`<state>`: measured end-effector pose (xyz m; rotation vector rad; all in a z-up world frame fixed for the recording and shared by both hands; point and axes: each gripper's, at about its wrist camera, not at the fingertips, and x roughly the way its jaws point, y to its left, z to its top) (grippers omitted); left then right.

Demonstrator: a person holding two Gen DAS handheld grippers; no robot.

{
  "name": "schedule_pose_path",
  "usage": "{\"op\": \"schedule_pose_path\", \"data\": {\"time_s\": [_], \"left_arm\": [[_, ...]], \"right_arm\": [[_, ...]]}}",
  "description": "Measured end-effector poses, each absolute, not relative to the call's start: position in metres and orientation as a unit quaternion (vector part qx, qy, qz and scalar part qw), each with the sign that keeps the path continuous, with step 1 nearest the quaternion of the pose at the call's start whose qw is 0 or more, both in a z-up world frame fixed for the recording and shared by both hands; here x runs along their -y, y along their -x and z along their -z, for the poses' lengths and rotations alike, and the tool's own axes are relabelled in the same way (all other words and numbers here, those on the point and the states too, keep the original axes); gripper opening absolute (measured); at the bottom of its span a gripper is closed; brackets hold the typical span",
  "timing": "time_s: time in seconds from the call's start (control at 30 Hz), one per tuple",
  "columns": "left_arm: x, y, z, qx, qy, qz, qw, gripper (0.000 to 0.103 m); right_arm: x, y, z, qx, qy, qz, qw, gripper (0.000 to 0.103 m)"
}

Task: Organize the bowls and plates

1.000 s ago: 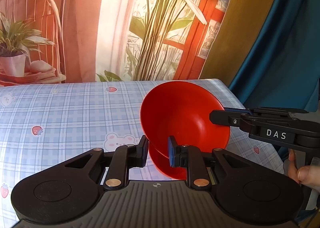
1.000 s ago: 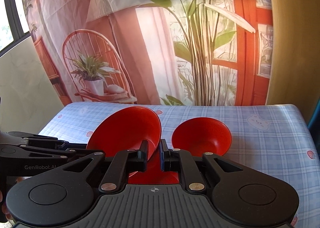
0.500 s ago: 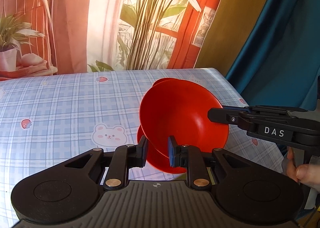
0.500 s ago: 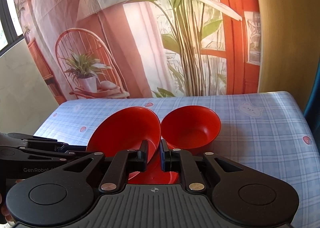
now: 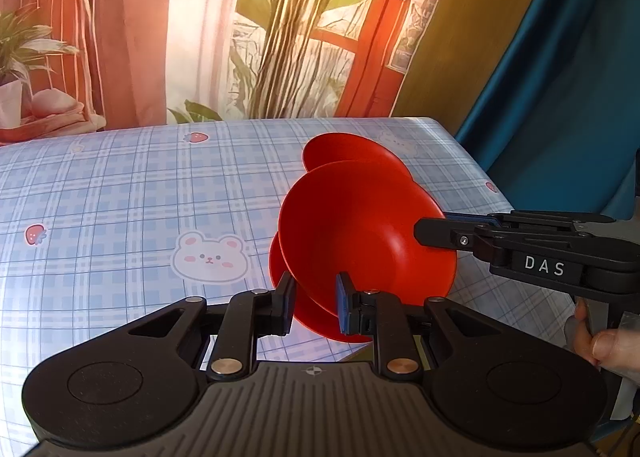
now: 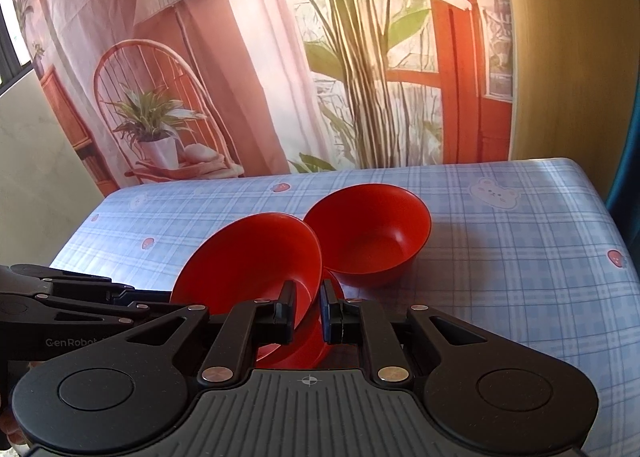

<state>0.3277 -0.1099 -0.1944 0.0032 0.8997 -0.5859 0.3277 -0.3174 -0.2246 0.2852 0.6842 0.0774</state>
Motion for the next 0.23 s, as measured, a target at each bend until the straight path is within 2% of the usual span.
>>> {"op": "schedule_pose_path", "data": {"time_s": [0.23], "left_arm": [[0.1122, -0.3311, 0.2035, -0.439, -0.004, 0.277, 0.855, 0.023]], "right_arm": [[0.3191, -0.3304, 0.2325, -0.344, -0.137, -0.036, 0.928, 0.014]]}}
